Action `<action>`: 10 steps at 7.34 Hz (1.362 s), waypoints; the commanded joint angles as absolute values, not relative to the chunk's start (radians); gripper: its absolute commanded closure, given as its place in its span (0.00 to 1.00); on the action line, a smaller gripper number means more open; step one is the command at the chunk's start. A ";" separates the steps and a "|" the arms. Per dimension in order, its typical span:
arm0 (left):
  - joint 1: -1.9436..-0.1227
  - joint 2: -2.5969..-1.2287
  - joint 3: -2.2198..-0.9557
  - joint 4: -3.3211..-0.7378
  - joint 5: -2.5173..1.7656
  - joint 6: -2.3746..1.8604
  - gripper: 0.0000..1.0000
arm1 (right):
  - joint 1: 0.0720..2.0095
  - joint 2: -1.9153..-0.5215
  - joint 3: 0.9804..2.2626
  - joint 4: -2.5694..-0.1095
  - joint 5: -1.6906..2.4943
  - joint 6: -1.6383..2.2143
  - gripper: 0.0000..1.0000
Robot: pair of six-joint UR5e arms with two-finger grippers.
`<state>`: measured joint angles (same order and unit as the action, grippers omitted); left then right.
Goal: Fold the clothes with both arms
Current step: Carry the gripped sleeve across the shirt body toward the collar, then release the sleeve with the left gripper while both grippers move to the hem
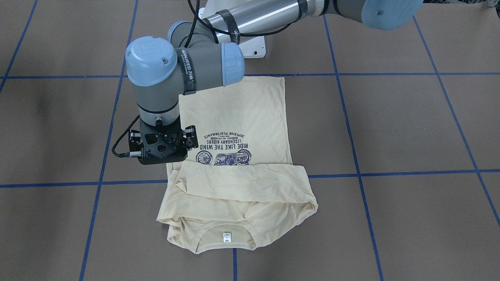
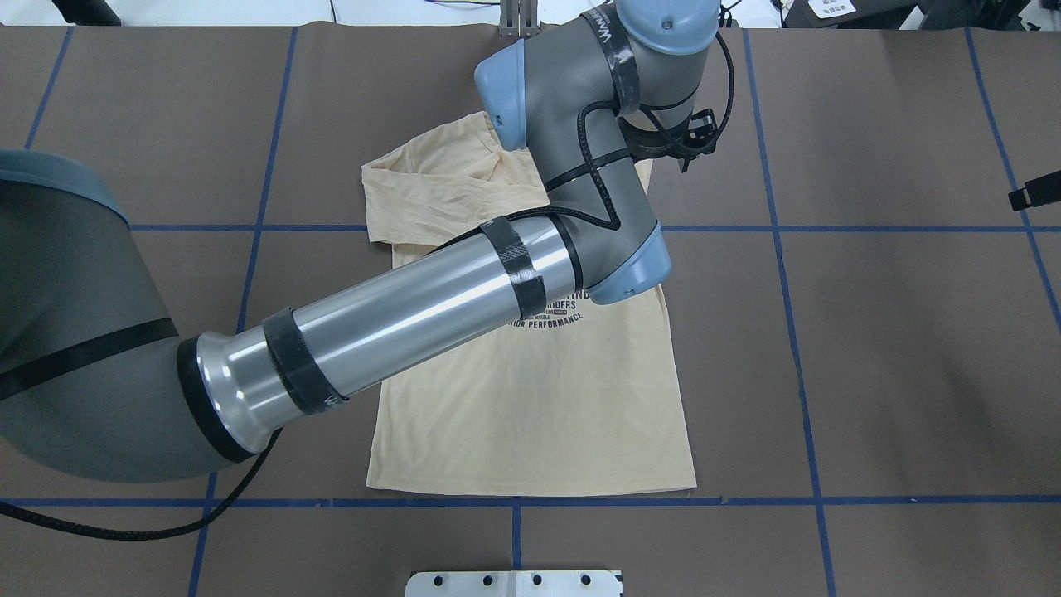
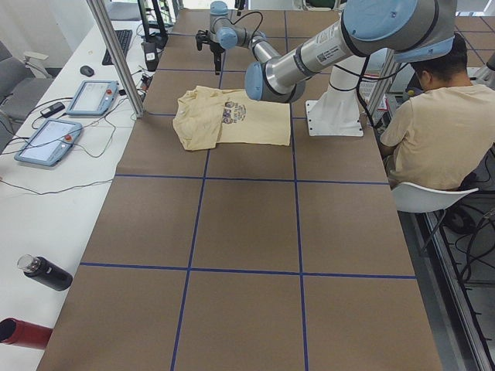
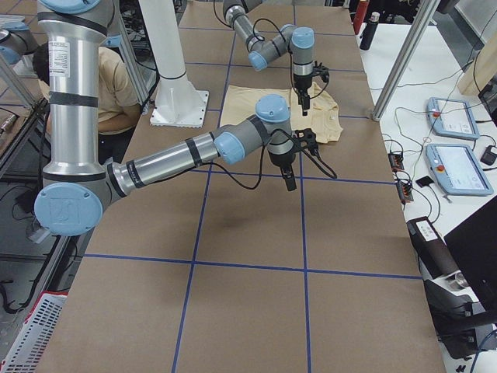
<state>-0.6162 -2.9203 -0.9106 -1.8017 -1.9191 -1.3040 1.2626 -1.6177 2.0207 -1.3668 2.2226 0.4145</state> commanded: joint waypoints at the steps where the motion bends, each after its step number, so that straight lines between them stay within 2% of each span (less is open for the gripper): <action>1: -0.618 -2.675 -1.233 -1.747 -1.933 -1.171 0.00 | 1.122 -1.589 2.109 -1.367 2.179 0.662 0.00; 4: -0.612 -2.203 -1.841 -1.632 -1.924 -1.063 0.00 | 0.747 -1.589 2.256 -1.368 1.900 1.069 0.00; 5: -0.576 -2.107 -1.946 -1.629 -1.907 -1.062 0.00 | 0.600 -1.588 2.281 -1.368 1.761 1.186 0.00; 7: -0.481 -1.940 -2.083 -1.638 -1.772 -1.089 0.00 | 0.380 -1.591 2.307 -1.371 1.576 1.342 0.00; 10: -0.320 -1.876 -2.095 -1.649 -1.685 -1.314 0.00 | 0.258 -1.595 2.306 -1.382 1.474 1.403 0.00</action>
